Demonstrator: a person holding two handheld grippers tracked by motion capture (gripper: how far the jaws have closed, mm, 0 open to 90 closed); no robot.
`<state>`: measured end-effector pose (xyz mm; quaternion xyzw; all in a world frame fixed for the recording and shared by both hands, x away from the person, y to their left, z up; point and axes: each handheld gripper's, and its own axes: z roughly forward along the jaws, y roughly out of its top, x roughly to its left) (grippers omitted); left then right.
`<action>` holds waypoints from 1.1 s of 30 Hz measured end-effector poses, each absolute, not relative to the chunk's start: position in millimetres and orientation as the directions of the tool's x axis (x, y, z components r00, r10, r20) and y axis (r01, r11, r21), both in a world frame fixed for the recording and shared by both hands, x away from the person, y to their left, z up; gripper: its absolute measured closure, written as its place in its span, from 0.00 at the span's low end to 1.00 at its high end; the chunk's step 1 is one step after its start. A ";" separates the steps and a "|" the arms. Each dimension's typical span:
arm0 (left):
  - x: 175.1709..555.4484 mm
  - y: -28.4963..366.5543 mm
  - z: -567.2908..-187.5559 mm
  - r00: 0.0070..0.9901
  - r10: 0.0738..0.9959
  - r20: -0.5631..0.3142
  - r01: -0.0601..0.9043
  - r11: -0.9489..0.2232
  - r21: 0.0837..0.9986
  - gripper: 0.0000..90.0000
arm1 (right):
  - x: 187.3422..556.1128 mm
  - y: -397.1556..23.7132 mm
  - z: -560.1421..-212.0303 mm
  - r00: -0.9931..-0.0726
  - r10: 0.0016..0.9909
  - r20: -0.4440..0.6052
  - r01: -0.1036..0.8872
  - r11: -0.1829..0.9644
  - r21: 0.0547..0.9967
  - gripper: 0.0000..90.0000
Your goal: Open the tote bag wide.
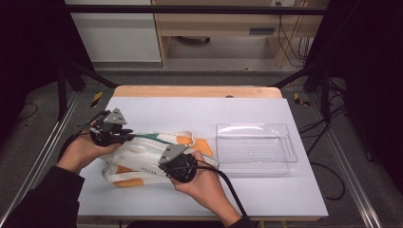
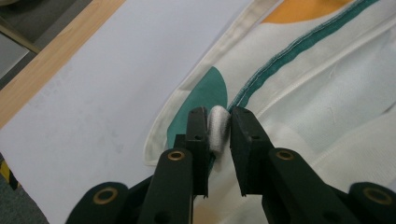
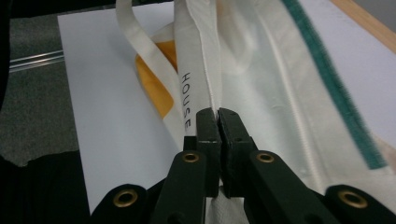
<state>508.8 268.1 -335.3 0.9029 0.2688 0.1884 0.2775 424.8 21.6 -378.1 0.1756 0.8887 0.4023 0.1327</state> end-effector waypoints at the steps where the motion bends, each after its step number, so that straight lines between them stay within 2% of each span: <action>1: 511.8 266.4 -331.7 0.784 0.592 0.184 0.384 -0.697 0.606 0.88 | 422.1 20.8 -380.1 -0.906 0.412 -0.093 0.203 0.618 0.760 0.98; 11: 527.2 257.0 -320.0 0.779 0.589 0.214 0.365 -0.704 0.610 0.92 | 412.9 16.4 -396.6 -0.916 0.395 -0.075 0.201 0.611 0.765 0.99; 20: 551.5 251.3 -309.5 0.755 0.611 0.239 0.356 -0.687 0.633 0.93 | 405.9 1.5 -419.1 -0.919 0.395 -0.020 0.220 0.554 0.803 0.99; 33: 563.8 253.2 -288.9 0.673 0.676 0.300 0.324 -0.634 0.702 0.93 | 395.0 -6.5 -408.4 -0.926 0.377 -0.021 0.203 0.544 0.814 0.99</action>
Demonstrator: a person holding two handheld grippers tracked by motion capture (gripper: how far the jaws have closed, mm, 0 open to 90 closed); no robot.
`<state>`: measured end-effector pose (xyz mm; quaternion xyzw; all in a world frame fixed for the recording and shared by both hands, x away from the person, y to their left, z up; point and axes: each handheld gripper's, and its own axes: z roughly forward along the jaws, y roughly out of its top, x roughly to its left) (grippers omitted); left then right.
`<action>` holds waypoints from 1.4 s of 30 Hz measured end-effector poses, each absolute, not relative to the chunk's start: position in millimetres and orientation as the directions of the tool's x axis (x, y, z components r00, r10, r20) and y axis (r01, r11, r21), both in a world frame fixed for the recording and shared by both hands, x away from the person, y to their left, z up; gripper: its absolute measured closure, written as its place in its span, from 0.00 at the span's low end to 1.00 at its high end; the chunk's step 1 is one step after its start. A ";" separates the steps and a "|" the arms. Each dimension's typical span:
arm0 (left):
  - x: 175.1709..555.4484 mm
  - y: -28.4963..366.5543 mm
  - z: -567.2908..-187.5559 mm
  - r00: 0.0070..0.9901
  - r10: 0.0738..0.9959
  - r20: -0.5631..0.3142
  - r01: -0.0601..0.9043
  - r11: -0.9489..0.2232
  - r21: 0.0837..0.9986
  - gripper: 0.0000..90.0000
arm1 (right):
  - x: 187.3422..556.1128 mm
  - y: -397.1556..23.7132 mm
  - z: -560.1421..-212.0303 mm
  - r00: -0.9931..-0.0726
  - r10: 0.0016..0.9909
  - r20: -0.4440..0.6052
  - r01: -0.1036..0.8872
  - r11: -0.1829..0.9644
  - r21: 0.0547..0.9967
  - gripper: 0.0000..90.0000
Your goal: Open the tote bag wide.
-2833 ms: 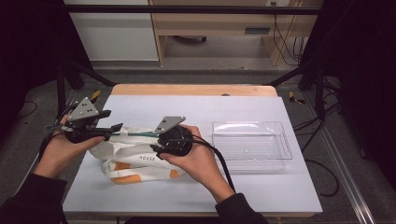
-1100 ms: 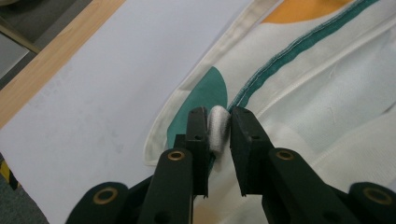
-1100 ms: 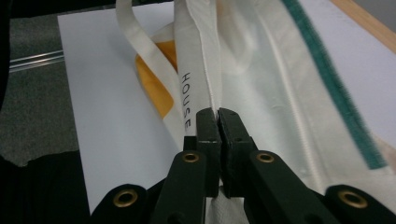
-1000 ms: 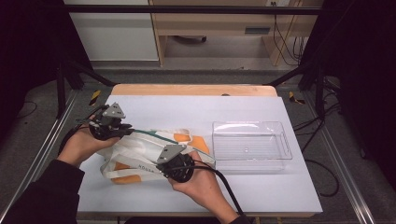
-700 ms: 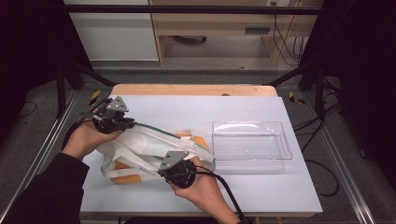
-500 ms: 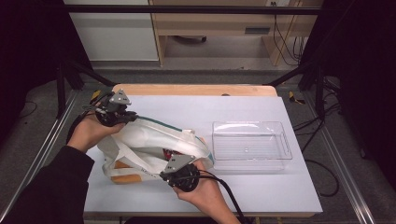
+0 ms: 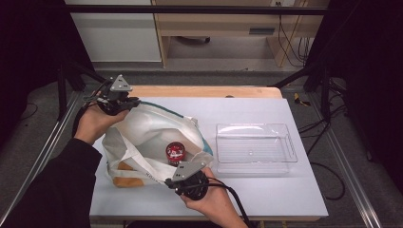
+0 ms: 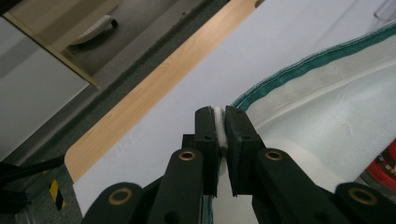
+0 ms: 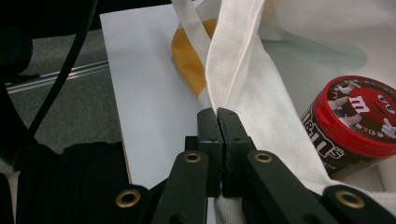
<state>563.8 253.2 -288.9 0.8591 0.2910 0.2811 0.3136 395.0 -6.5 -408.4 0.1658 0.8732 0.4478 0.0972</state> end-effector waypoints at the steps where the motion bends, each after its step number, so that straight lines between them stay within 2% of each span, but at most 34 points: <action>1: 563.8 253.2 -288.9 0.673 0.676 0.300 0.324 -0.634 0.702 0.93 | 395.0 -6.5 -408.4 -0.926 0.377 -0.021 0.203 0.544 0.814 0.99; 7: 563.7 255.2 -286.1 0.650 0.694 0.309 0.320 -0.619 0.718 0.94 | 387.5 -7.0 -408.3 -0.930 0.366 -0.033 0.193 0.563 0.803 0.99; 18: 575.4 255.8 -307.7 0.612 0.731 0.300 0.325 -0.579 0.748 0.94 | 386.1 -5.3 -435.7 -0.927 0.374 -0.014 0.222 0.580 0.784 1.00; 31: 569.6 257.2 -302.3 0.594 0.744 0.305 0.316 -0.565 0.762 0.94 | 378.9 -8.9 -432.0 -0.929 0.370 -0.021 0.212 0.576 0.790 1.00; 42: 580.6 256.1 -324.9 0.599 0.745 0.293 0.340 -0.569 0.749 0.94 | 380.1 -6.7 -442.6 -0.930 0.367 -0.007 0.227 0.591 0.774 1.00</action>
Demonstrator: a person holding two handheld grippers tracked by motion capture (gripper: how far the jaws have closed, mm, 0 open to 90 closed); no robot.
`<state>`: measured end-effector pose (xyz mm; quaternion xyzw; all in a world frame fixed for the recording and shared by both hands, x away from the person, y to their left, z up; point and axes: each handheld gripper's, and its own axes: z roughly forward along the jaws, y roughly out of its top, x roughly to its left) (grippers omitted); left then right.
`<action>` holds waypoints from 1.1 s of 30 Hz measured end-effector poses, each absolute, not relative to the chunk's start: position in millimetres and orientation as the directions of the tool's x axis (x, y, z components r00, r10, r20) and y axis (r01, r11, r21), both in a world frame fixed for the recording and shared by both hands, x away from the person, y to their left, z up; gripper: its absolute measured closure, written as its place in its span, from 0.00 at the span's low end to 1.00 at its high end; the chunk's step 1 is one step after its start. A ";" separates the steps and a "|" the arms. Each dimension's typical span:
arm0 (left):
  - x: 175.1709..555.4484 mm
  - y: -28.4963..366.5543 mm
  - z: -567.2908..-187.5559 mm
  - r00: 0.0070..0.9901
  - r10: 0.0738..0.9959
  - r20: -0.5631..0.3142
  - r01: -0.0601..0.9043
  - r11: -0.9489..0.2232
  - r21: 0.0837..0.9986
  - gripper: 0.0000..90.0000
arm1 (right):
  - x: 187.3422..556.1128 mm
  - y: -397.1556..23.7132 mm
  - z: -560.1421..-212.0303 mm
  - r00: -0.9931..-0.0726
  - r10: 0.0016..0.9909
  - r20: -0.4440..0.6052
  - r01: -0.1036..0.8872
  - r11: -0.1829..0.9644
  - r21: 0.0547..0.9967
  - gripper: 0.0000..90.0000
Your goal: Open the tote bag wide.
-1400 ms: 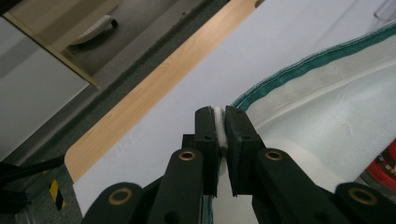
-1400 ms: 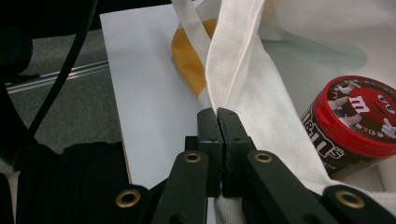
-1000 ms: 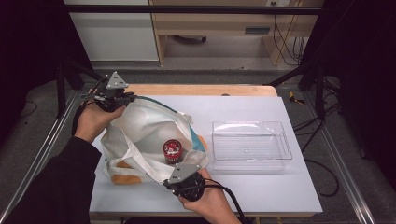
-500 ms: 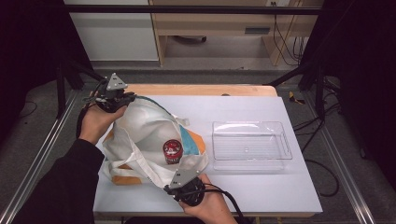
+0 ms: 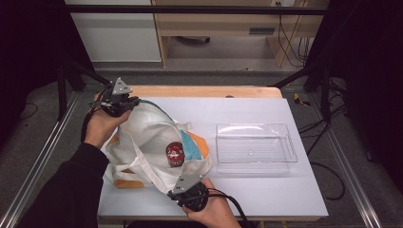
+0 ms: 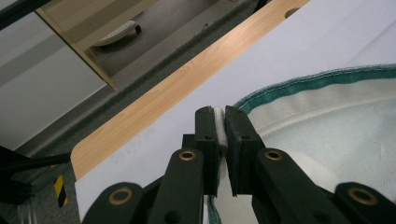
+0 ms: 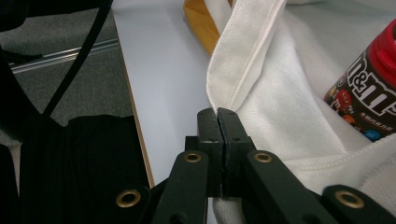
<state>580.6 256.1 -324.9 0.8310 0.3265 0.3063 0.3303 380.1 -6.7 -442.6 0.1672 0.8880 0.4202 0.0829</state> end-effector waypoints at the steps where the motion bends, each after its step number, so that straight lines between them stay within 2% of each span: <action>1: 580.6 256.1 -324.9 0.599 0.745 0.293 0.340 -0.569 0.749 0.94 | 380.1 -6.7 -442.6 -0.930 0.367 -0.007 0.227 0.591 0.774 1.00; 11: 595.4 256.8 -338.2 0.578 0.767 0.278 0.362 -0.547 0.755 0.94 | 382.2 -4.5 -452.3 -0.933 0.359 0.004 0.236 0.606 0.760 1.00; 16: 594.9 255.9 -345.2 0.610 0.759 0.228 0.374 -0.530 0.761 0.93 | 384.9 -3.6 -451.4 -0.932 0.363 0.016 0.250 0.607 0.754 0.99; 19: 589.7 256.5 -345.7 0.617 0.760 0.204 0.366 -0.507 0.781 0.84 | 387.0 -3.5 -447.5 -0.931 0.363 0.026 0.256 0.604 0.754 0.94; 20: 582.8 256.8 -344.6 0.608 0.759 0.233 0.341 -0.515 0.786 0.78 | 388.9 -3.3 -441.1 -0.922 0.386 0.017 0.266 0.601 0.754 0.83; 21: 582.8 256.8 -344.6 0.608 0.759 0.233 0.341 -0.515 0.786 0.74 | 388.9 -3.3 -441.1 -0.922 0.386 0.017 0.266 0.601 0.754 0.83; 22: 572.8 257.2 -341.7 0.594 0.766 0.245 0.329 -0.509 0.795 0.70 | 390.1 -4.2 -432.6 -0.923 0.385 0.015 0.259 0.591 0.764 0.76; 23: 572.8 257.2 -341.7 0.594 0.766 0.245 0.329 -0.509 0.795 0.66 | 390.1 -4.2 -432.6 -0.923 0.385 0.015 0.259 0.591 0.764 0.76; 24: 568.4 258.4 -339.0 0.589 0.769 0.250 0.321 -0.506 0.801 0.66 | 390.6 -4.8 -427.7 -0.922 0.386 0.014 0.258 0.587 0.767 0.73; 25: 563.9 259.8 -335.6 0.574 0.779 0.253 0.315 -0.495 0.810 0.57 | 391.8 -6.1 -417.9 -0.922 0.387 0.007 0.250 0.583 0.773 0.68; 33: 503.4 268.7 -312.2 0.538 0.798 0.272 0.265 -0.467 0.844 0.52 | 393.8 -18.9 -373.9 -0.925 0.379 -0.013 0.211 0.544 0.812 0.61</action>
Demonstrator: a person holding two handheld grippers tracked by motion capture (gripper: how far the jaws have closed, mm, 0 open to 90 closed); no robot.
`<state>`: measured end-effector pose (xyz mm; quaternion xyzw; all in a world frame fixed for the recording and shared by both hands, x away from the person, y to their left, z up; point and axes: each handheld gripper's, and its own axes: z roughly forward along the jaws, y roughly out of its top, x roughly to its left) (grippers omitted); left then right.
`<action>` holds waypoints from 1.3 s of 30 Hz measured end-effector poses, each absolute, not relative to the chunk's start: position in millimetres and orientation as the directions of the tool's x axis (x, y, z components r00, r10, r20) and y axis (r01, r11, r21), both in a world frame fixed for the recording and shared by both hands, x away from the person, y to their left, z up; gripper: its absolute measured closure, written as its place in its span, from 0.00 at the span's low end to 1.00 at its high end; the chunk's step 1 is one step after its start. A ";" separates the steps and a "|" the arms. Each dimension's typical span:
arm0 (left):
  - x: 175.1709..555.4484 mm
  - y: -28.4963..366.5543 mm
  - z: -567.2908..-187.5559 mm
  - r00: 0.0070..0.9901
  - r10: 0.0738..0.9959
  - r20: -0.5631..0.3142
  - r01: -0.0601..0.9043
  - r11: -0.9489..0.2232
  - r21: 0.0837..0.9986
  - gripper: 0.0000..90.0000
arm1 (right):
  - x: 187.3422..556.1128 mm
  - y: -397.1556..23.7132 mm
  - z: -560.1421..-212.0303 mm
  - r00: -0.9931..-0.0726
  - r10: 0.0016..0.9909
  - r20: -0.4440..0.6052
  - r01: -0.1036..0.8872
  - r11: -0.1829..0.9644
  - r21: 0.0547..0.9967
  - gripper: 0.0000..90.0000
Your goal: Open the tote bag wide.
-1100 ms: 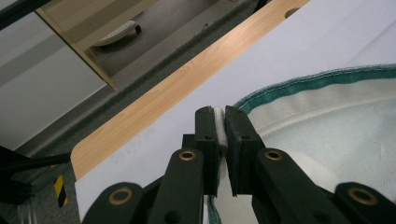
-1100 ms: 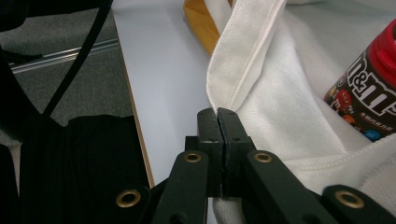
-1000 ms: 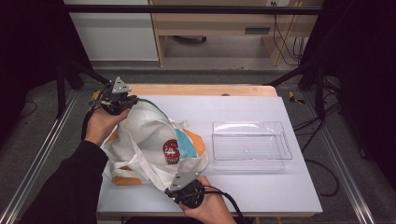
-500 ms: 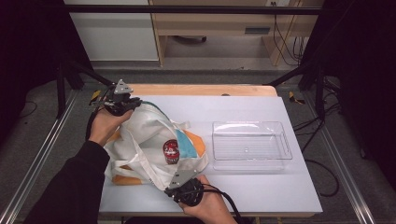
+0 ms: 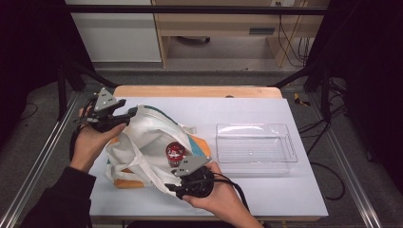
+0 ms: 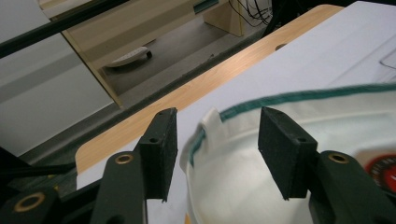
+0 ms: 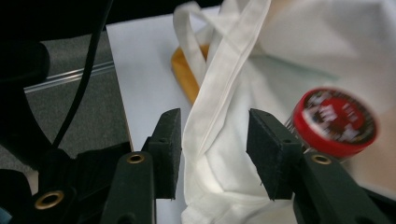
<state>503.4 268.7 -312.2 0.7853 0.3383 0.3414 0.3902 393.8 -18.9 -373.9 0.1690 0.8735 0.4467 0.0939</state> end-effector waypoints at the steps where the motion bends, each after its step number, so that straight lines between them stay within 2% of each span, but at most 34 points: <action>1: 493.2 268.8 -312.2 0.532 0.798 0.283 0.261 -0.472 0.842 0.51 | 394.0 -20.7 -367.3 -0.926 0.377 -0.025 0.197 0.539 0.819 0.61; 3: 462.9 268.5 -318.2 0.513 0.802 0.307 0.252 -0.482 0.839 0.49 | 397.7 -23.8 -350.4 -0.919 0.391 -0.050 0.178 0.525 0.833 0.59; 6: 444.0 267.8 -327.8 0.502 0.803 0.320 0.259 -0.493 0.831 0.47 | 404.2 -23.4 -341.7 -0.907 0.415 -0.078 0.171 0.530 0.830 0.56; 7: 428.2 267.7 -340.3 0.506 0.805 0.309 0.269 -0.487 0.831 0.47 | 415.0 -21.3 -333.9 -0.893 0.437 -0.110 0.164 0.543 0.823 0.53; 10: 417.2 266.9 -353.4 0.509 0.812 0.287 0.278 -0.471 0.837 0.47 | 428.8 -18.2 -326.5 -0.881 0.451 -0.145 0.154 0.561 0.814 0.49; 11: 410.3 263.7 -363.4 0.517 0.808 0.282 0.285 -0.473 0.834 0.47 | 444.7 -14.2 -321.3 -0.867 0.472 -0.156 0.165 0.570 0.805 0.45; 14: 405.5 261.0 -369.7 0.518 0.814 0.263 0.283 -0.453 0.845 0.47 | 458.9 -10.8 -316.4 -0.857 0.486 -0.171 0.168 0.577 0.799 0.42; 19: 403.7 248.6 -389.4 0.513 0.818 0.260 0.296 -0.453 0.841 0.47 | 500.3 2.2 -313.8 -0.853 0.494 -0.167 0.209 0.618 0.758 0.26; 22: 405.8 243.5 -400.3 0.508 0.828 0.239 0.336 -0.445 0.830 0.47 | 516.3 10.2 -322.4 -0.843 0.506 -0.179 0.237 0.650 0.722 0.24; 26: 409.2 239.1 -408.5 0.525 0.813 0.252 0.330 -0.468 0.820 0.48 | 524.7 16.8 -335.5 -0.852 0.491 -0.182 0.254 0.692 0.676 0.25; 29: 411.0 239.3 -412.6 0.525 0.821 0.226 0.346 -0.448 0.824 0.52 | 527.3 23.4 -345.8 -0.862 0.469 -0.195 0.249 0.724 0.643 0.34; 32: 411.1 237.6 -415.9 0.529 0.819 0.223 0.346 -0.447 0.825 0.61 | 526.2 28.2 -353.4 -0.862 0.444 -0.246 0.223 0.767 0.602 0.59; 33: 410.3 237.1 -417.5 0.528 0.818 0.228 0.342 -0.451 0.825 0.64 | 526.8 27.7 -353.3 -0.860 0.449 -0.244 0.231 0.768 0.597 0.64; 34: 410.3 237.1 -417.5 0.528 0.818 0.228 0.342 -0.451 0.825 0.68 | 526.8 27.7 -353.3 -0.860 0.449 -0.244 0.231 0.768 0.597 0.64; 35: 410.1 236.6 -418.5 0.528 0.818 0.227 0.343 -0.450 0.824 0.68 | 527.9 26.2 -352.3 -0.858 0.451 -0.247 0.231 0.767 0.598 0.71; 36: 410.0 236.5 -419.4 0.528 0.818 0.228 0.345 -0.451 0.823 0.75 | 529.6 23.3 -351.1 -0.854 0.461 -0.240 0.240 0.760 0.604 0.85; 39: 408.3 240.7 -420.1 0.544 0.810 0.218 0.352 -0.456 0.817 0.87 | 535.4 16.1 -348.5 -0.844 0.480 -0.240 0.248 0.745 0.620 0.92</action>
